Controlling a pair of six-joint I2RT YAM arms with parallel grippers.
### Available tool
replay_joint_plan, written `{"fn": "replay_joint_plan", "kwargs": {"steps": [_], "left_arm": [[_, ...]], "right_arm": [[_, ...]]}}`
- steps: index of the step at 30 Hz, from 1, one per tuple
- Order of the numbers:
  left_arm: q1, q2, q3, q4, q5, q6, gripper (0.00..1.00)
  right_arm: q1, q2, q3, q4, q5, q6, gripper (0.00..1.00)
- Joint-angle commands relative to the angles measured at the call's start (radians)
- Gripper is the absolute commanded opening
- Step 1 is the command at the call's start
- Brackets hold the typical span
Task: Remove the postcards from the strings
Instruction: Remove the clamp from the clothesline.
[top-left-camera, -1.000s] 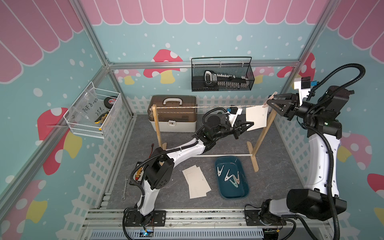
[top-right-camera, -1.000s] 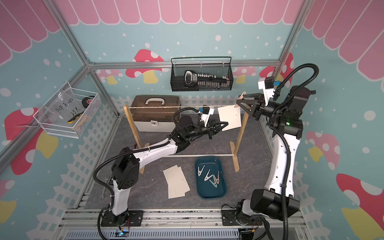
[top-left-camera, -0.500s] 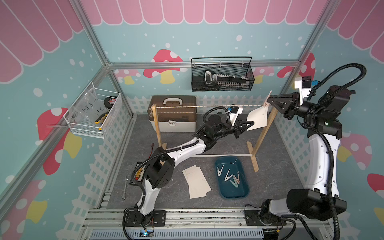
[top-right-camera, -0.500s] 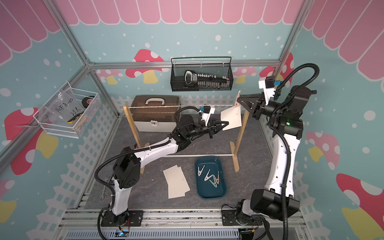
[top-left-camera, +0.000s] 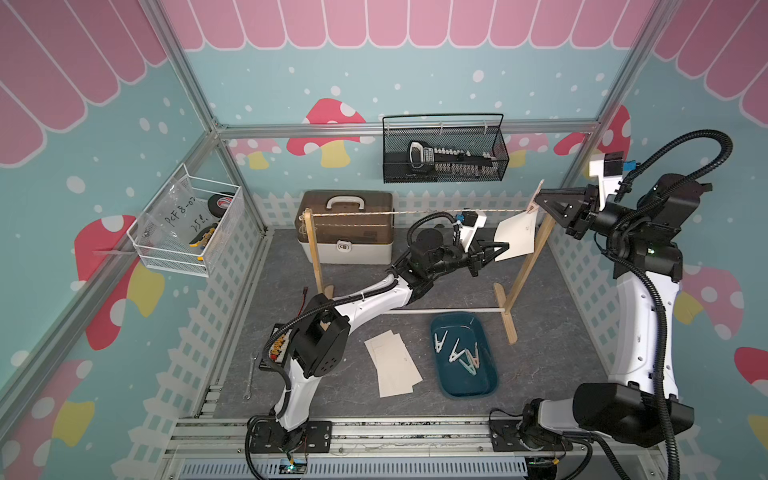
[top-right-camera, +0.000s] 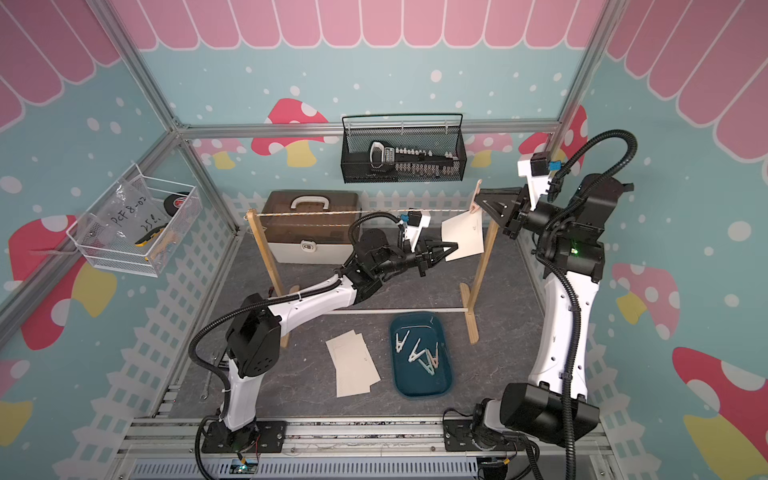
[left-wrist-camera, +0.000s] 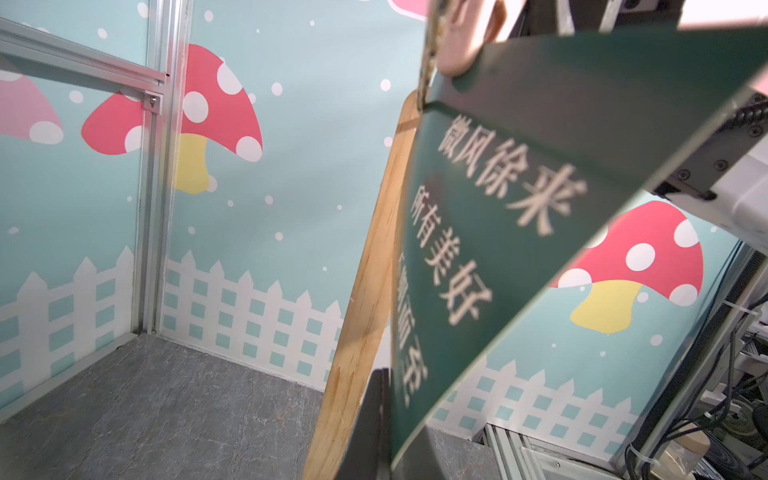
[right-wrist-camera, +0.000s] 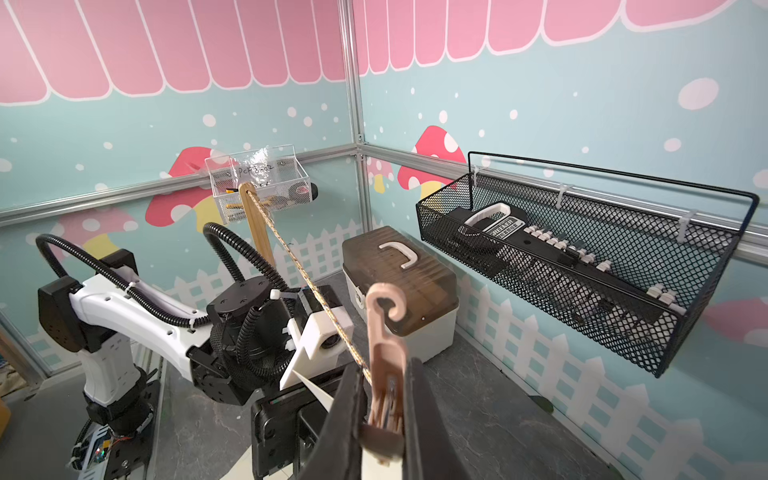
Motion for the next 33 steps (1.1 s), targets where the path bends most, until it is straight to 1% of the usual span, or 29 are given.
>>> {"fn": "replay_joint_plan", "kwargs": {"steps": [1,10,11,15,16,17,19,22,25,29,33], "left_arm": [[0.005,0.002,-0.008,-0.041,0.012,-0.016,0.0],[0.009,-0.03,-0.074,-0.055,0.01,0.004,0.0],[0.01,-0.033,-0.075,-0.055,0.01,0.005,0.0],[0.015,-0.04,-0.063,-0.056,0.016,-0.006,0.0],[0.019,-0.039,-0.058,-0.053,0.018,-0.01,0.0],[0.021,-0.041,-0.055,-0.051,0.022,-0.016,0.0],[0.023,-0.042,-0.051,-0.046,0.025,-0.022,0.0],[0.025,-0.042,-0.053,-0.045,0.03,-0.026,0.0],[0.025,-0.041,-0.065,-0.047,0.032,-0.025,0.0],[0.024,-0.043,-0.092,-0.051,0.033,-0.02,0.0],[0.025,-0.055,-0.102,-0.058,0.038,-0.017,0.0]], "right_arm": [[0.009,-0.034,-0.006,0.093,0.03,0.039,0.0],[0.018,-0.038,-0.014,0.102,0.045,0.05,0.0],[0.02,-0.04,-0.018,0.103,0.035,0.046,0.01],[0.021,-0.042,-0.034,0.105,0.014,0.032,0.13],[0.021,-0.04,-0.035,0.105,0.006,0.031,0.15],[0.021,-0.039,-0.035,0.105,0.002,0.032,0.15],[0.021,-0.033,-0.03,0.105,0.006,0.036,0.07],[0.021,-0.022,-0.019,0.105,0.024,0.049,0.02],[0.021,-0.009,0.004,0.108,0.041,0.069,0.0],[0.024,-0.014,0.016,0.175,0.06,0.131,0.0],[0.031,-0.032,0.015,0.202,0.08,0.151,0.0]]}}
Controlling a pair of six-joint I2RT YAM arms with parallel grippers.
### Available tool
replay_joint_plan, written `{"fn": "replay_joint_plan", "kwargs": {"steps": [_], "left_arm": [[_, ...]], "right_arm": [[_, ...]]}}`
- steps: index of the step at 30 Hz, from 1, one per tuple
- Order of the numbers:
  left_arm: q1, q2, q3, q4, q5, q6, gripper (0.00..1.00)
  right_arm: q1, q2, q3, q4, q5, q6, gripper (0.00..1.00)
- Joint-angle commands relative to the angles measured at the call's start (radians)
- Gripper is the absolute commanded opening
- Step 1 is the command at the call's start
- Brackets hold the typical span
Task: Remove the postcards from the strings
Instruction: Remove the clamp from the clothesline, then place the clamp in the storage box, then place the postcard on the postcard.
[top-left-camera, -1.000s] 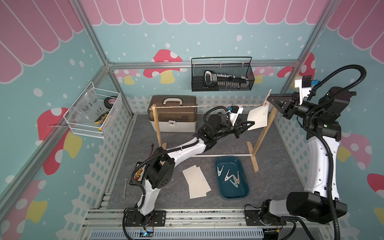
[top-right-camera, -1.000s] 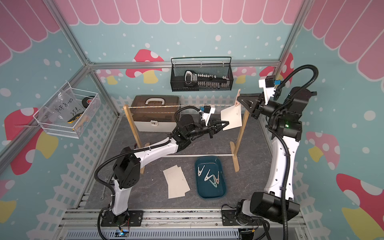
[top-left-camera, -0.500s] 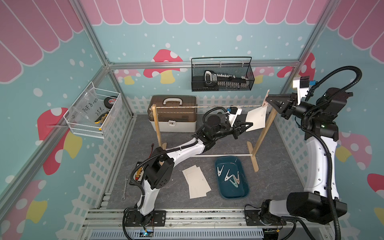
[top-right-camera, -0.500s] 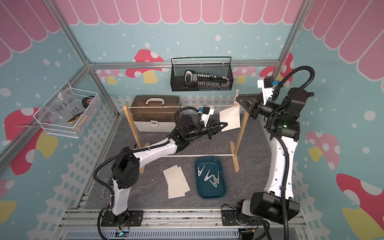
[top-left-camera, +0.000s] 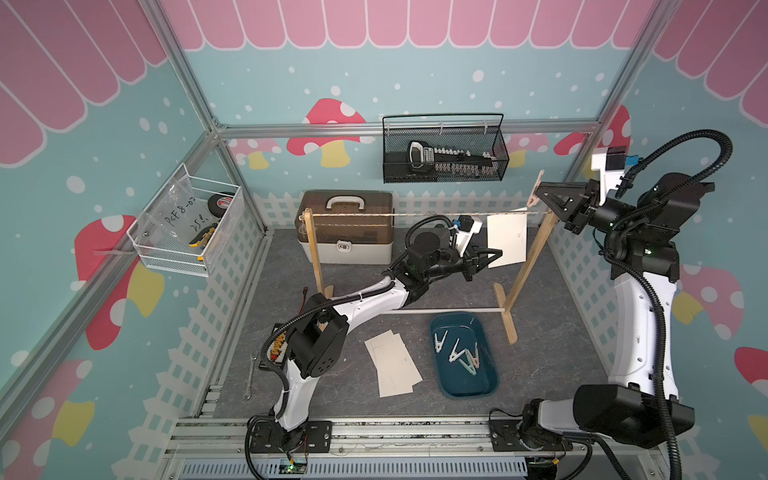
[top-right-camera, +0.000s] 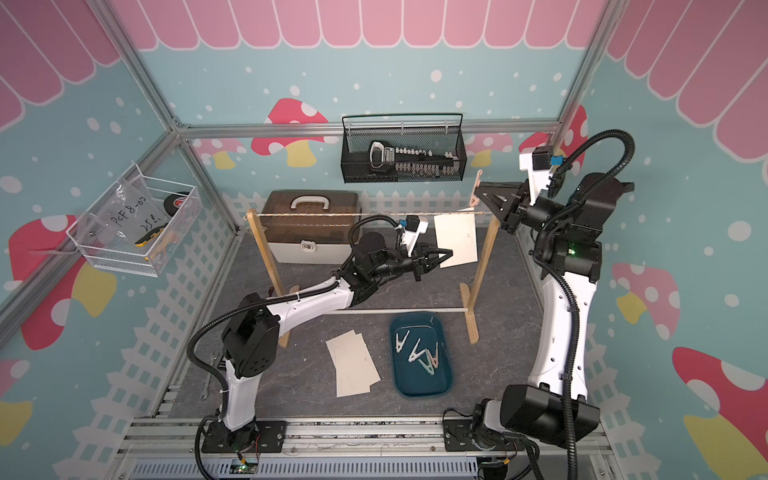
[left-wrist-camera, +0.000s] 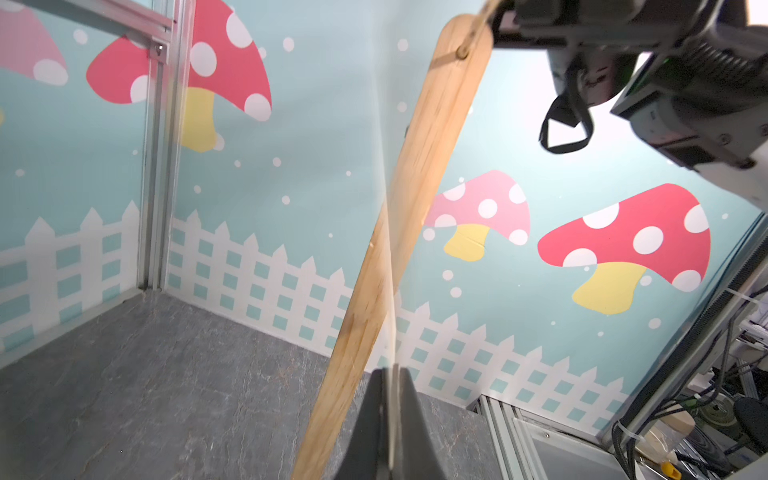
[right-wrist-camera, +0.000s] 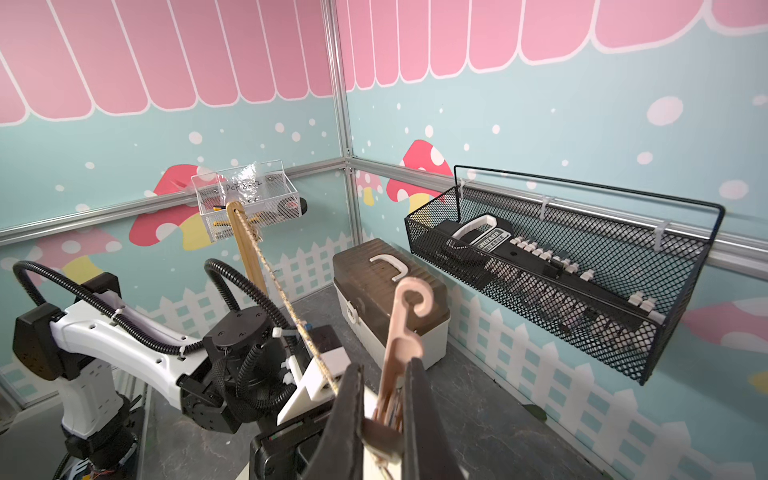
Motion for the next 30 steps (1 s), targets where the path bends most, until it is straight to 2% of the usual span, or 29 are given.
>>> {"fn": "replay_joint_plan", "kwargs": {"steps": [1,8,15,23,26,30], "left_arm": [[0.008,-0.035,-0.017,-0.026,0.02,-0.008,0.0],[0.01,-0.074,-0.053,-0.037,0.036,-0.012,0.0],[0.009,-0.217,-0.157,-0.212,0.028,0.043,0.0],[0.012,-0.493,-0.356,-0.585,-0.088,0.118,0.0],[0.013,-0.607,-0.438,-0.719,-0.153,0.104,0.0],[0.018,-0.757,-0.575,-0.832,-0.228,0.038,0.0]], "right_arm": [[0.012,-0.031,0.025,0.071,0.017,0.036,0.0],[0.035,-0.076,0.031,0.091,0.04,0.072,0.0],[0.106,-0.191,-0.019,0.087,0.082,0.12,0.0],[0.197,-0.417,-0.25,0.066,0.226,0.241,0.0],[0.217,-0.509,-0.371,0.002,0.288,0.293,0.0],[0.256,-0.617,-0.52,-0.072,0.298,0.334,0.0]]}}
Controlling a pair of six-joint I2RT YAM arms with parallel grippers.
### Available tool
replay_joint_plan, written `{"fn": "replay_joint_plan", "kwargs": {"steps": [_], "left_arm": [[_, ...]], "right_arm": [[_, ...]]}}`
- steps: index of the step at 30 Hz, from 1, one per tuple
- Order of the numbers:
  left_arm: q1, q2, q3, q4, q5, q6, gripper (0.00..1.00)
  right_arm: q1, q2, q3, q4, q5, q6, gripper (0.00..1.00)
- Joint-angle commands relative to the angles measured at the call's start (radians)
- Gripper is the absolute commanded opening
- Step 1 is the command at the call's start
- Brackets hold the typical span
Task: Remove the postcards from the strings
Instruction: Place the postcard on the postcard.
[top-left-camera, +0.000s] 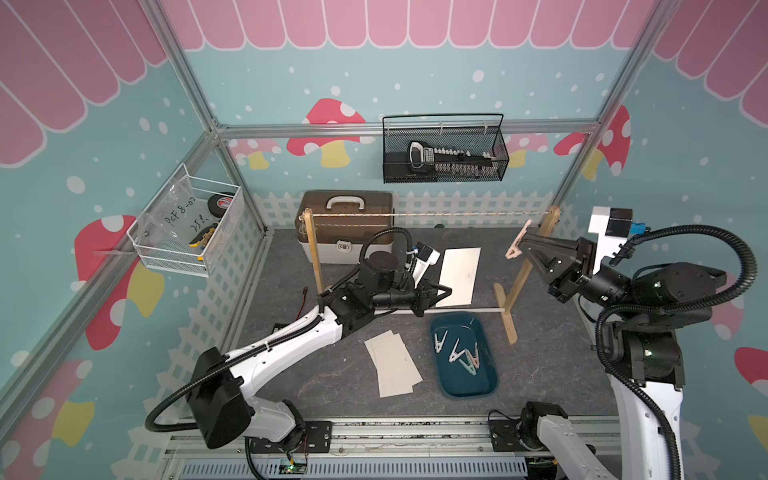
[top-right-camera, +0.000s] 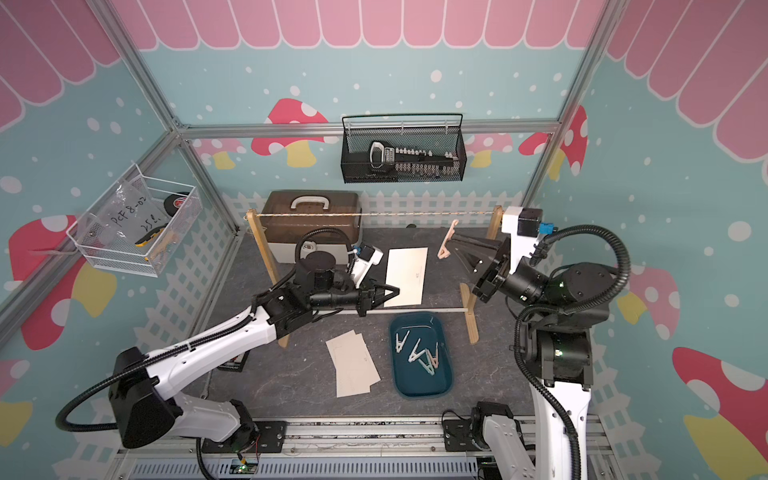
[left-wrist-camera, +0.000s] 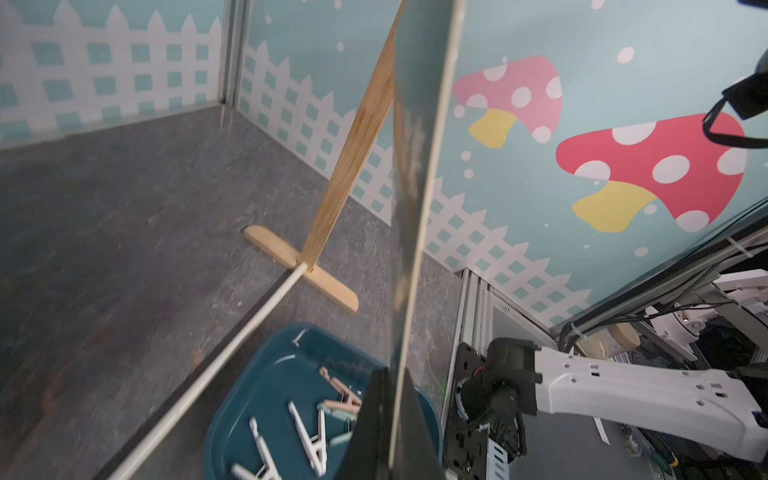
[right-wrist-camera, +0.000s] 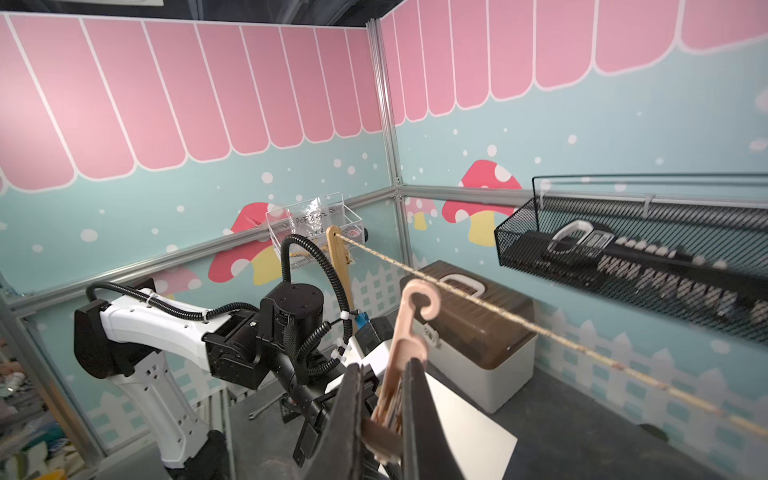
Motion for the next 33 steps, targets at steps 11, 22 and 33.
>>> {"fn": "replay_joint_plan", "kwargs": {"steps": [11,22,33], "left_arm": [[0.039,-0.263,-0.456,-0.208,-0.103,-0.511,0.0],[0.054,-0.266,-0.71,-0.062,-0.066,-0.605,0.0],[0.067,-0.049,-0.653,-0.062,-0.045,-0.524,0.46]], "right_arm": [[0.329,-0.236,-0.554,-0.223,0.407,0.097,0.0],[0.688,0.001,-0.685,-0.217,0.845,0.039,0.0],[0.714,0.116,-0.709,-0.255,1.007,0.049,0.0]]}}
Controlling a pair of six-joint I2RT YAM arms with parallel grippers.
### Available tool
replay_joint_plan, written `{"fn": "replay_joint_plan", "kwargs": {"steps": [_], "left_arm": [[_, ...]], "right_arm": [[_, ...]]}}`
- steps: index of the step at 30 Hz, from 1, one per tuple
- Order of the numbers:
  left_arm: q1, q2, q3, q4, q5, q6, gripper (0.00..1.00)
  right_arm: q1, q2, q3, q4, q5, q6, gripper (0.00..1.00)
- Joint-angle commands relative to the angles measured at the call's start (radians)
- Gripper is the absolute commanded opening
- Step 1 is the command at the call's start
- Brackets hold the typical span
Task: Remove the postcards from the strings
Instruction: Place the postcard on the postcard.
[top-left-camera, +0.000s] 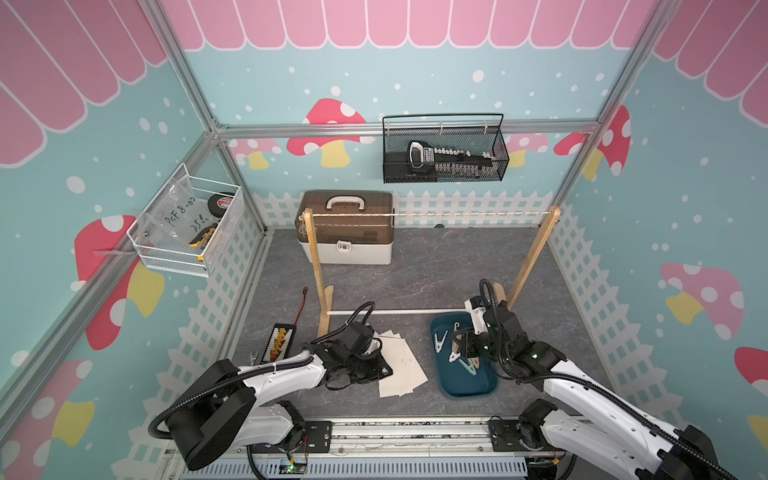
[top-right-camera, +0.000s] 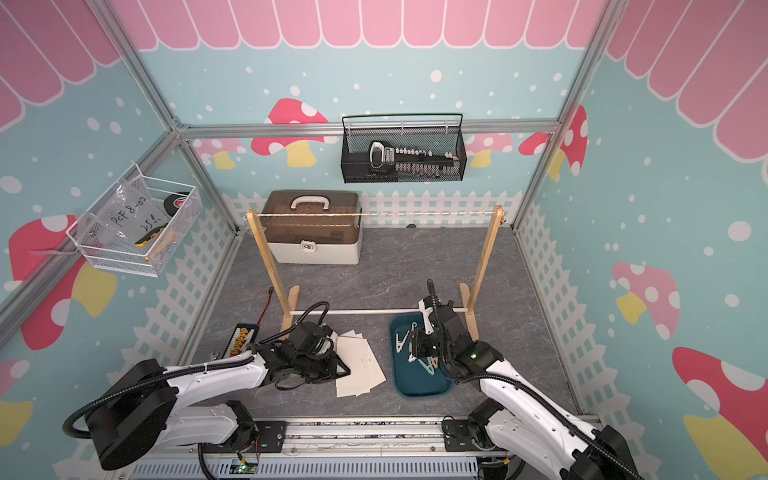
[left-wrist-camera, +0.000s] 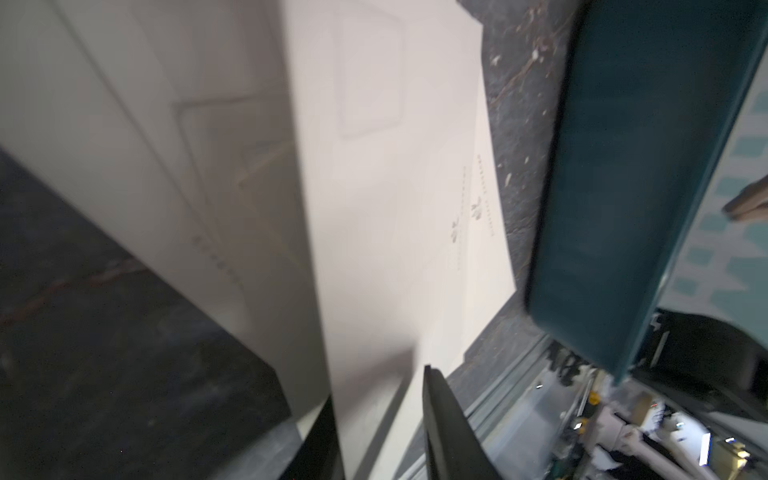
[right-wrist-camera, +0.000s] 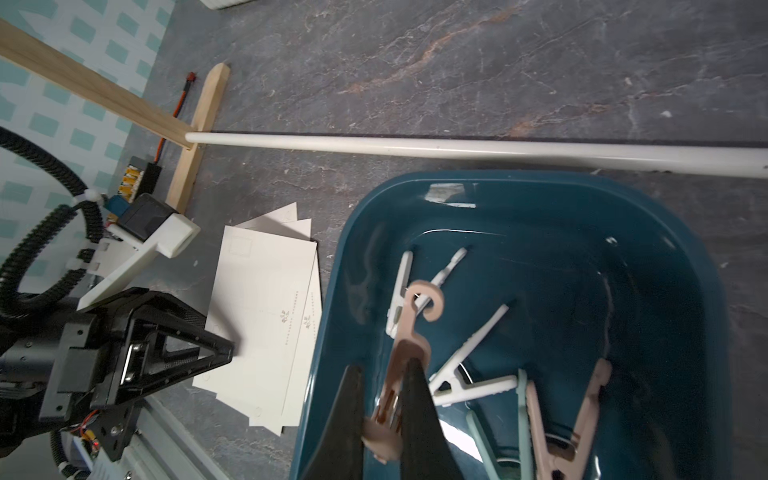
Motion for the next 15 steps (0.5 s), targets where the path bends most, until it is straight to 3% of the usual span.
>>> {"fn": "replay_joint_plan", "kwargs": {"steps": [1,3,7,8,9,12,15], "left_arm": [[0.007,0.01,0.044,-0.019,-0.01,0.032,0.51],[0.006,-0.011,0.076,-0.099,-0.055,0.072,0.6],[0.006,-0.064,0.141,-0.269,-0.19,0.141,0.67],[0.005,-0.08,0.165,-0.334,-0.249,0.166,0.9],[-0.001,-0.097,0.2,-0.413,-0.354,0.185,1.0],[-0.01,-0.163,0.269,-0.516,-0.613,0.234,1.0],[-0.009,-0.25,0.292,-0.5,-0.814,0.282,1.0]], "right_arm": [[0.006,0.019,-0.013,-0.008,0.062,0.009,0.0],[0.007,0.032,-0.021,0.01,0.059,0.017,0.0],[0.007,0.068,-0.017,0.034,0.06,0.021,0.01],[0.007,0.083,-0.016,0.036,0.064,0.021,0.02],[0.007,0.097,-0.013,0.036,0.067,0.022,0.04],[0.007,0.144,-0.005,0.047,0.066,0.023,0.13],[0.007,0.18,0.012,0.053,0.066,0.016,0.24]]}}
